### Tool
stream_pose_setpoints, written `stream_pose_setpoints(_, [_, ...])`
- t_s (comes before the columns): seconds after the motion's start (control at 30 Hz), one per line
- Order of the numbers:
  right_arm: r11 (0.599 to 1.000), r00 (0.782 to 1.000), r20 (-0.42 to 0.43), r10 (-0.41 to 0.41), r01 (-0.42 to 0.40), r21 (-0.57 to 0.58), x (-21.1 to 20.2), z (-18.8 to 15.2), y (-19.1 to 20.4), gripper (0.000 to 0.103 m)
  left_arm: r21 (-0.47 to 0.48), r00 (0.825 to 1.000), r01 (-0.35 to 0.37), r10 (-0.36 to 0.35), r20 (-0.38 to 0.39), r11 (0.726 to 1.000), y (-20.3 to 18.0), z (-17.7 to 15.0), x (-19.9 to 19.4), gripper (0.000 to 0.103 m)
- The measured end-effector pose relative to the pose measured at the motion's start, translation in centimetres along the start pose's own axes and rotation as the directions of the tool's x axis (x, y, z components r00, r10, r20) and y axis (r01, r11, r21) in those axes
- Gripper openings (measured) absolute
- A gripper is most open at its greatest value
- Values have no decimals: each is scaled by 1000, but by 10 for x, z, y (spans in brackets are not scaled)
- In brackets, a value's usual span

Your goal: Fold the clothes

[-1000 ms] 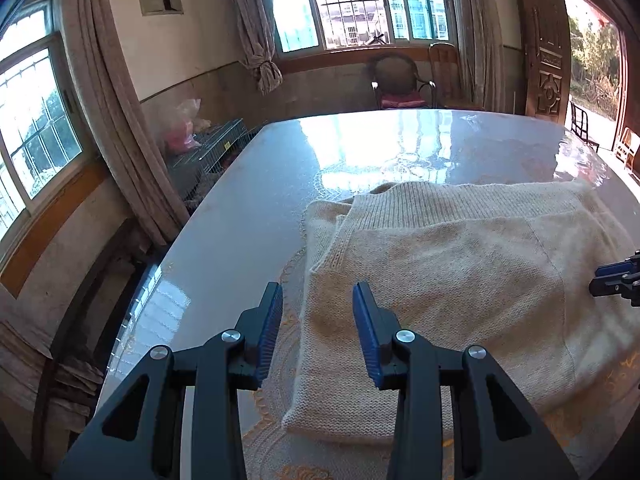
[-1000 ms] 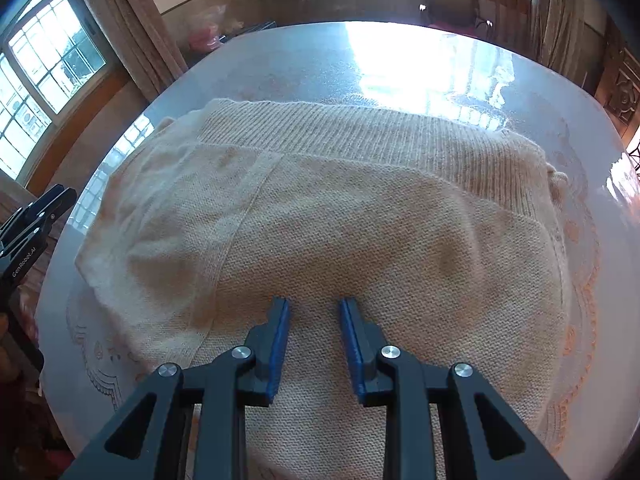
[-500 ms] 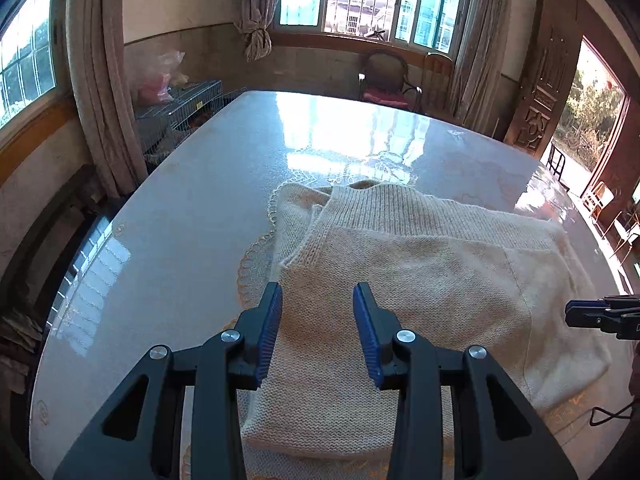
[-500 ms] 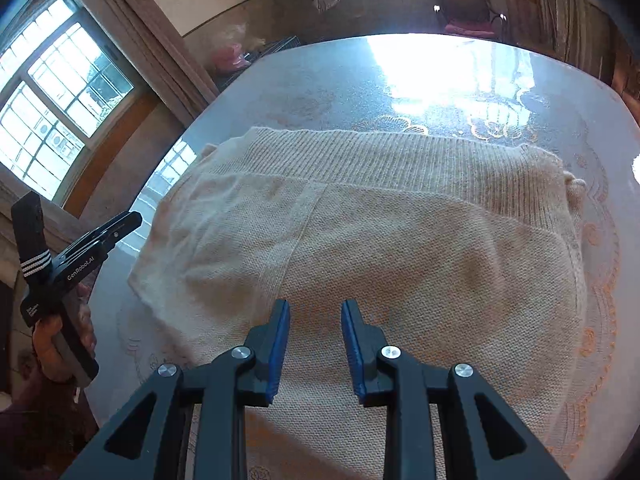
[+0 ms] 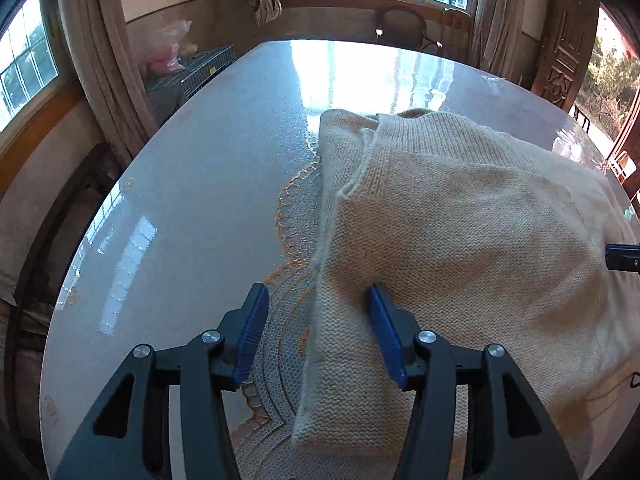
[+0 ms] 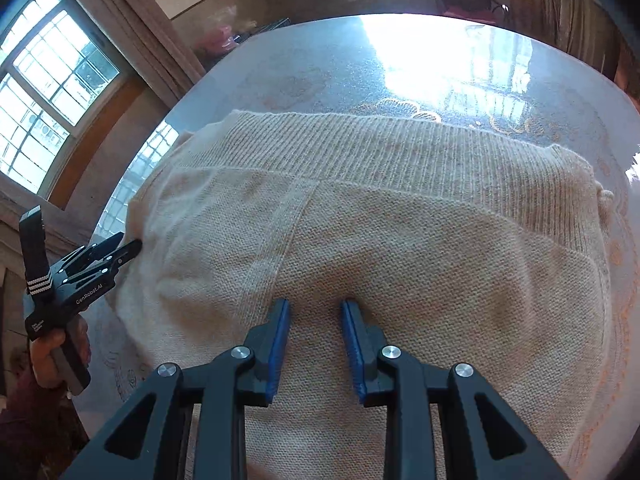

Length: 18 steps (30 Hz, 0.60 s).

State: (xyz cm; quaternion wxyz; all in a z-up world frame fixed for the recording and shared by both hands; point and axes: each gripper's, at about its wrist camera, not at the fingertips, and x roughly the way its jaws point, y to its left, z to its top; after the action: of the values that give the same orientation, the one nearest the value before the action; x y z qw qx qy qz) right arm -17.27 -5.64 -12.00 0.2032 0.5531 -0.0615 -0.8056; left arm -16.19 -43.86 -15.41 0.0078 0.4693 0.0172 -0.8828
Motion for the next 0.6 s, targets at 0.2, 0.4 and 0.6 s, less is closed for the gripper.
stream_pose_setpoints(0.2, [996,994,101,-37,28,88,-40,1,-37,27,-18,993,26,-24,119,999,0,21,-29,55])
stream_pose_setpoints(0.4, [979,994,49,-102,91,184,-26,7,-75,27,77,999,-34,33,16,996,-38,47,8,55])
stream_pose_setpoints(0.6, [976,995,93,46,-65,208,-51,0,-89,27,21,998,51,-52,31,998,-19,44,-2,55])
